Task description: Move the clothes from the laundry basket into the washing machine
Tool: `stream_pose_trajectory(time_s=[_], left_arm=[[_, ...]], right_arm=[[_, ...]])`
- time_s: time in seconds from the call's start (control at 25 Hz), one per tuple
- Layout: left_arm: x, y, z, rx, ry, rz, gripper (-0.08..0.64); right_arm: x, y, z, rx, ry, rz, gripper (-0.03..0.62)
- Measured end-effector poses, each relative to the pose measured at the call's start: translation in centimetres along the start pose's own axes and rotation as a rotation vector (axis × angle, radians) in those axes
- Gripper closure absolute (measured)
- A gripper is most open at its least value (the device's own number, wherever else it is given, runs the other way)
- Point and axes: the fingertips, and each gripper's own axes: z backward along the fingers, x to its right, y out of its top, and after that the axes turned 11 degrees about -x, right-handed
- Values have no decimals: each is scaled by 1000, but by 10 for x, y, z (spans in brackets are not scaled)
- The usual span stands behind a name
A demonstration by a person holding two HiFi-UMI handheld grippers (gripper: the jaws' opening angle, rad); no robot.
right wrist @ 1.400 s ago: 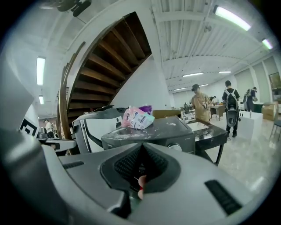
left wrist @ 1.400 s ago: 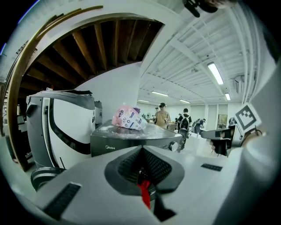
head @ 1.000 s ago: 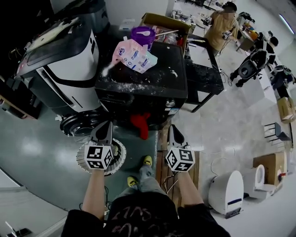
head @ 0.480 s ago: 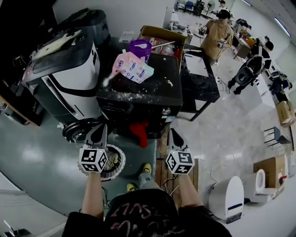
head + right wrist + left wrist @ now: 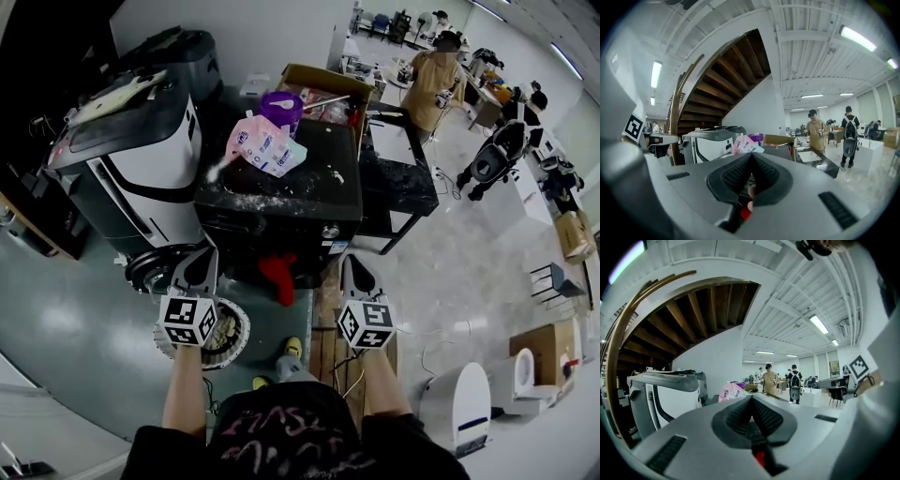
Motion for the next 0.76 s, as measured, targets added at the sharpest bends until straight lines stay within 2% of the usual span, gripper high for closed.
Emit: stream_pose_trajectory(time_s=[0.76], left_arm=[[-12, 5, 21, 30, 34, 2, 549]], right_arm=[[1, 13, 14, 48, -28, -3, 589]])
